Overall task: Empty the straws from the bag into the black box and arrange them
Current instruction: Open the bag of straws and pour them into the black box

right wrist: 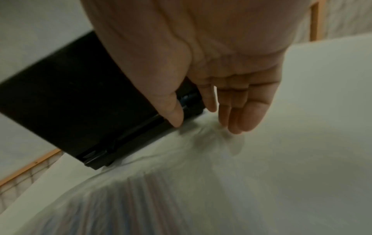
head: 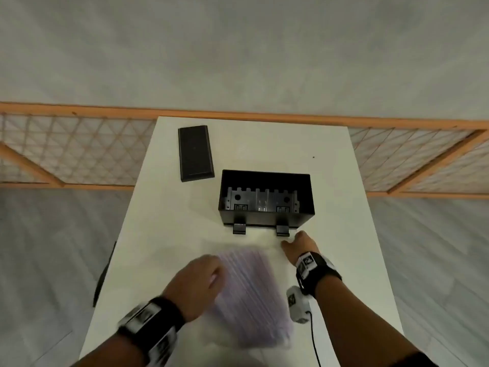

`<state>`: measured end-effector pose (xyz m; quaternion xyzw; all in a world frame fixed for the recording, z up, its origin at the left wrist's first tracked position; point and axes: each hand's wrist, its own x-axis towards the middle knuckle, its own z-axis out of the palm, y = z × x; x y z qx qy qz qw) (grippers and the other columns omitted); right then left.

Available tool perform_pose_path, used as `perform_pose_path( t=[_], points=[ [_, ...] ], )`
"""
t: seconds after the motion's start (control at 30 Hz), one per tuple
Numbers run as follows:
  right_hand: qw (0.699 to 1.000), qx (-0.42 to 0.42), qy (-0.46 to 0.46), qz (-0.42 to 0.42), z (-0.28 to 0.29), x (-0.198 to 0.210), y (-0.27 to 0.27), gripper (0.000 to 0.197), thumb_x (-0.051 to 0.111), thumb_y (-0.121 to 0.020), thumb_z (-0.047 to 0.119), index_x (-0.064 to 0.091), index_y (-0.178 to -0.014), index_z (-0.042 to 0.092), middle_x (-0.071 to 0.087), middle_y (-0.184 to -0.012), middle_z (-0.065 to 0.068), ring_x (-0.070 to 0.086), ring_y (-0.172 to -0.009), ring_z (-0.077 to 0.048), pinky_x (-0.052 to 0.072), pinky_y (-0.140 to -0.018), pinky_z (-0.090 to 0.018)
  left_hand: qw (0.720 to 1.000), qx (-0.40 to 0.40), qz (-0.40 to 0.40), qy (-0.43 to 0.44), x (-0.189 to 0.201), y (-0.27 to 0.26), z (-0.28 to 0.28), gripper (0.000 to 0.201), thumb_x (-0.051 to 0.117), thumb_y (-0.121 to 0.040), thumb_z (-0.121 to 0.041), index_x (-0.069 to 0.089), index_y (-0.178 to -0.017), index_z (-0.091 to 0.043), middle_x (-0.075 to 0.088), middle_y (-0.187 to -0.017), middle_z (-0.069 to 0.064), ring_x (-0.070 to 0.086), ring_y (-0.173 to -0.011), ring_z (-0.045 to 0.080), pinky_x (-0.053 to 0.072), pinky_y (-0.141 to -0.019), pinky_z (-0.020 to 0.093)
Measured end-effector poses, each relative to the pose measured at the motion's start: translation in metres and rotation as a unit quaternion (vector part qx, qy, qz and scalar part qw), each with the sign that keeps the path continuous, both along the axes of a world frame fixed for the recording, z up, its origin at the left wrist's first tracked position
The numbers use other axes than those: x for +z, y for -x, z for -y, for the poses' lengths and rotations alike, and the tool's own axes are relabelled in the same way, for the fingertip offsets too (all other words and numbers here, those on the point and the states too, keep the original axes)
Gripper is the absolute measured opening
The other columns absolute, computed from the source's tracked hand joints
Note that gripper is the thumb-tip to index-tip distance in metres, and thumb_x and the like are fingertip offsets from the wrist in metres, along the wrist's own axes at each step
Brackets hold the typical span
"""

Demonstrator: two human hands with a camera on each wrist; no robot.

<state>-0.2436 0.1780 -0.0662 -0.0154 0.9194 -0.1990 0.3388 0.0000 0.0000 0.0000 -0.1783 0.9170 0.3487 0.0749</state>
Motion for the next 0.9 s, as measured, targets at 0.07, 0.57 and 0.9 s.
perform_pose_path(
  t=[0.07, 0.57, 0.9],
  points=[
    [1.0, -0.008, -0.004, 0.014, 0.002, -0.004, 0.002, 0.039, 0.062, -0.091, 0.025, 0.054, -0.123, 0.005, 0.063, -0.123, -0.015, 0.061, -0.113, -0.035, 0.041, -0.077, -0.028, 1.0, -0.024, -0.005, -0.003, -0.004, 0.047, -0.014, 0.019, 0.043, -0.096, -0.041, 0.057, -0.096, -0.027, 0.058, -0.096, -0.009, 0.055, -0.09, 0.013, 0.05, -0.082, 0.039],
    [0.971, -0.035, 0.229, 0.063, -0.032, 0.004, -0.017, 0.016, 0.067, -0.093, 0.015, 0.068, -0.079, 0.022, 0.068, -0.076, 0.004, 0.061, -0.068, -0.014, 0.05, -0.064, -0.026, 0.986, -0.15, 0.058, -0.032, -0.062, 0.158, -0.041, 0.019, 0.059, -0.098, -0.049, 0.06, -0.103, -0.031, 0.067, -0.103, -0.007, 0.061, -0.096, 0.015, 0.053, -0.084, 0.036],
    [0.956, -0.069, 0.278, 0.068, -0.041, 0.014, -0.003, 0.007, 0.06, -0.096, 0.013, 0.064, -0.09, 0.012, 0.071, -0.079, -0.014, 0.062, -0.068, -0.02, 0.056, -0.066, -0.037, 0.987, -0.049, -0.005, -0.153, -0.063, 0.159, -0.053, 0.015, 0.068, -0.095, -0.043, 0.058, -0.094, -0.033, 0.062, -0.075, -0.005, 0.054, -0.063, 0.004, 0.044, -0.06, 0.019]
  ],
)
